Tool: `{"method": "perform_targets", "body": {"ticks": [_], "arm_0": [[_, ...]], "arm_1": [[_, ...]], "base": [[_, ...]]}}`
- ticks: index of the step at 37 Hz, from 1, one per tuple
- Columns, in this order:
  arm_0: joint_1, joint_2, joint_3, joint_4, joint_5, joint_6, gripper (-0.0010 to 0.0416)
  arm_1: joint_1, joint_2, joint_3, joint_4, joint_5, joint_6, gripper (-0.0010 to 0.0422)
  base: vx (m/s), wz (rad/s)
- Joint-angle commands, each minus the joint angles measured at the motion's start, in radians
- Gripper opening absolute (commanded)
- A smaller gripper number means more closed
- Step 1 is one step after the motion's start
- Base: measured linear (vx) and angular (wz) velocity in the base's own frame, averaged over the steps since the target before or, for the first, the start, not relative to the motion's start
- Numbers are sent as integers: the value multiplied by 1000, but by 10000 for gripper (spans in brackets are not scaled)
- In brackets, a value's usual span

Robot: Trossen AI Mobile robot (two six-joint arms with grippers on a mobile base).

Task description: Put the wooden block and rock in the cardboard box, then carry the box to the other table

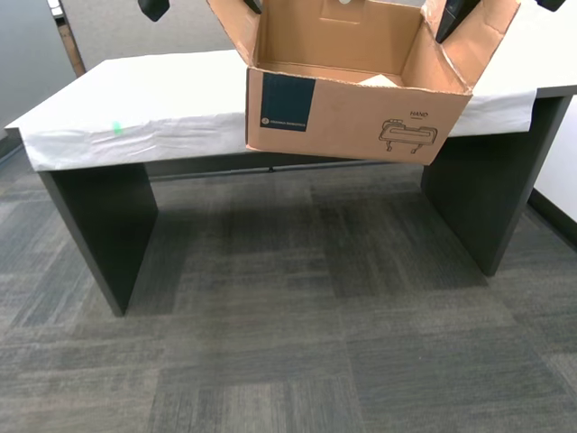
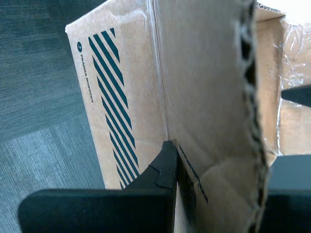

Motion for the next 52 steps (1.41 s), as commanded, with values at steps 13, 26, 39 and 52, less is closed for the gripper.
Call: {"method": "perform_targets", "body": {"ticks": [13,26,39,52], "arm_0": [[-3,0,2,5,9,-14,-1],[-3,0,2,0,8,-13,-1],[8,0,2,-73,8,78,-1],[10,0,2,-70,8,74,-1]], "arm_1": [[-3,0,-3,-9,21,-65,-1],[-3,0,-51,-49,-64,-6,-1],[0,-3,-62,-51,7,143,-1],[2,-3,-62,-50,14,141,-1]], "base": [[152,-30],[142,24],[130,261],[124,111]]}}
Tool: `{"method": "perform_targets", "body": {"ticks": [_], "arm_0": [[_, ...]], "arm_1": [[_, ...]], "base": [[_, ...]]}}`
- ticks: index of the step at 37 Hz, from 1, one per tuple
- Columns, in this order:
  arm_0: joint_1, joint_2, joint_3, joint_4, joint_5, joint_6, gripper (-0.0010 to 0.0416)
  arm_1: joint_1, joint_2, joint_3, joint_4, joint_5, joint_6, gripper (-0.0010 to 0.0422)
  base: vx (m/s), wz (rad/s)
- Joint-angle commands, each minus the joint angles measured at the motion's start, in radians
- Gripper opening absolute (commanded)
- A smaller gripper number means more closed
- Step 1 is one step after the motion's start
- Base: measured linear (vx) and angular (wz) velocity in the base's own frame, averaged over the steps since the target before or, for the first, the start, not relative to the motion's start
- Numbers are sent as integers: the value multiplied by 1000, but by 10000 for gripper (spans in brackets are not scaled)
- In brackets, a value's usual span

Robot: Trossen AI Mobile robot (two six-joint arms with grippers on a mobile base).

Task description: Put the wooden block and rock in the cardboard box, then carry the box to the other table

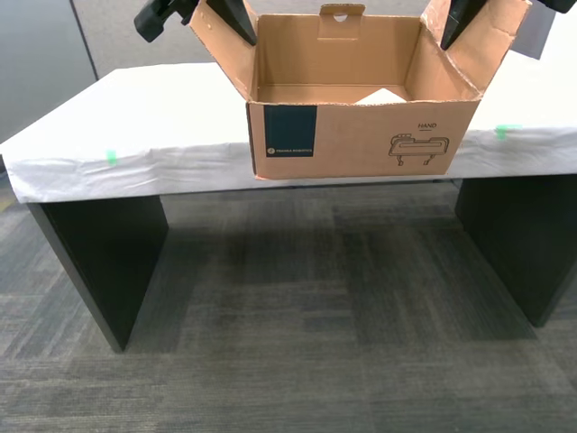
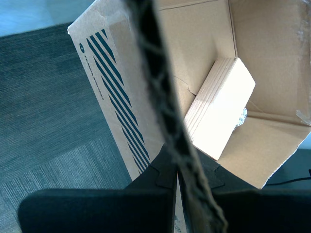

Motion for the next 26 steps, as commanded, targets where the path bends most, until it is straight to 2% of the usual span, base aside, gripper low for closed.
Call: {"method": "perform_targets", "body": {"ticks": [1,11,18,21,26], "arm_0": [[1,0,2,0,-8,1,-1],[1,0,2,3,-8,0,-1],[1,0,2,9,-8,-31,-1],[1,0,2,27,-8,-33,-1],[1,0,2,52,-8,-44,-1]], "arm_1": [[0,-1,2,3,14,-3,-1],[1,0,2,3,13,-17,-1],[1,0,2,4,12,-45,-1],[1,0,2,3,0,-48,-1],[1,0,2,4,-9,-92,-1]], "base": [[122,71],[114,61],[108,29],[102,-98],[101,-221]]}}
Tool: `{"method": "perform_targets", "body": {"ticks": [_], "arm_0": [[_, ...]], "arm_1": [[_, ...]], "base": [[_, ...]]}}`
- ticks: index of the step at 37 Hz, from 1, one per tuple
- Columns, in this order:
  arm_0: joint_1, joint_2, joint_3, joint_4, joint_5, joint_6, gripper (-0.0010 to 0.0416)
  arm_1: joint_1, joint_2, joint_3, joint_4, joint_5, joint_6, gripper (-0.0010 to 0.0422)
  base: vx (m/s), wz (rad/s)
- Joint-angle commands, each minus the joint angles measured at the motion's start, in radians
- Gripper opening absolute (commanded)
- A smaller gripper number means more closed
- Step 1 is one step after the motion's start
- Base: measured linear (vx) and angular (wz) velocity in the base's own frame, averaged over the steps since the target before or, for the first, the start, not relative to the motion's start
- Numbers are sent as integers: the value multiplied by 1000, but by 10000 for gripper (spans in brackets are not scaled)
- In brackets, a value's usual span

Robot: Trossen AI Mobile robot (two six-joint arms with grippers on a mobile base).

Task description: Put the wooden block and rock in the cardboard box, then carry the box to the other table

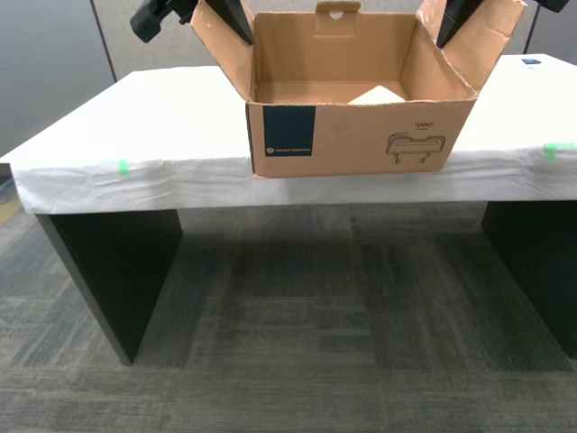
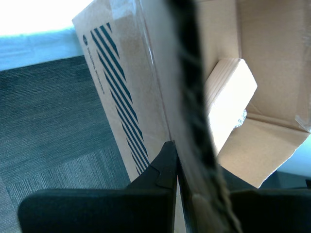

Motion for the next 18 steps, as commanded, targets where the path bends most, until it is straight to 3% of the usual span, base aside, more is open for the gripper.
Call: {"method": "perform_targets", "body": {"ticks": [1,3,7,18], "arm_0": [[0,0,2,11,-8,-26,-1],[0,0,2,11,-8,-48,-1],[0,0,2,11,-8,-48,-1],[1,0,2,-5,-8,-50,-1]], "arm_1": [[-1,0,2,5,9,-32,-1],[-1,0,2,6,2,-45,-1],[-1,0,2,5,-26,-63,-1],[-1,0,2,4,-25,-66,-1]], "base": [[96,-270],[98,-233],[107,-144],[121,-100]]}}
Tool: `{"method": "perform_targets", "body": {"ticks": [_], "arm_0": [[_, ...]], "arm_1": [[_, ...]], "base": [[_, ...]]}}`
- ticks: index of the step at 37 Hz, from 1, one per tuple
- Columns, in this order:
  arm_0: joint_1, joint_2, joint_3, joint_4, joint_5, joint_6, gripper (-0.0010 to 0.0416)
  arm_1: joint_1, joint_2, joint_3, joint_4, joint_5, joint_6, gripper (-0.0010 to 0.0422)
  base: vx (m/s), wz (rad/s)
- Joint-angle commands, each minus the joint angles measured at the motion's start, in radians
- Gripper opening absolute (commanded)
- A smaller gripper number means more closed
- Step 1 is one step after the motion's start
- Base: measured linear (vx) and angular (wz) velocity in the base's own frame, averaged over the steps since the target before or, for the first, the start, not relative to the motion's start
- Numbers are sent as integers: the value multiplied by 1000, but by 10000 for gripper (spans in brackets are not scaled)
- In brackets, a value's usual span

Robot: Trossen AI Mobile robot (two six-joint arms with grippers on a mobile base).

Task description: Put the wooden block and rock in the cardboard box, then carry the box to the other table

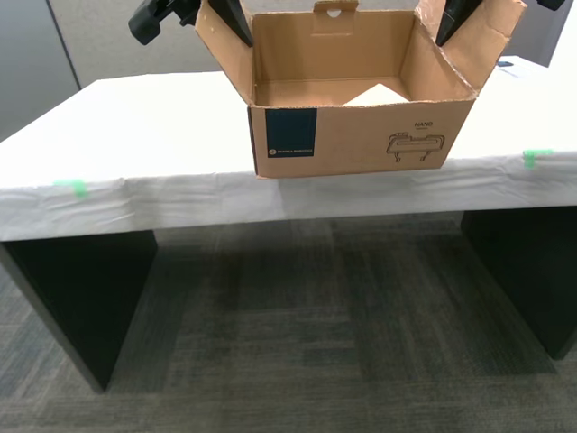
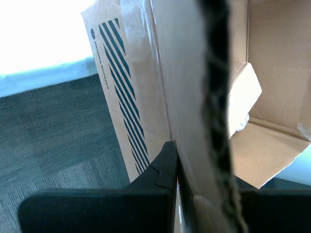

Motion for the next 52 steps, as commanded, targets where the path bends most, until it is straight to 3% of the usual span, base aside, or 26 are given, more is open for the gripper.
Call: {"method": "perform_targets", "body": {"ticks": [1,19,39,44,52], "arm_0": [[1,0,2,1,-8,-5,-1],[1,0,2,14,-8,-12,-1],[8,0,2,-9,-8,-6,-1],[14,0,2,-23,-8,4,-1],[75,0,2,-24,-8,28,-1]], "arm_1": [[0,0,2,2,5,-2,-1],[0,0,2,2,4,31,-1],[2,-3,1,-7,13,168,-1],[3,-3,1,-18,36,188,-1],[6,-29,-12,-45,30,195,-1]], "base": [[127,-73],[124,-53],[107,72],[118,87],[124,59]]}}
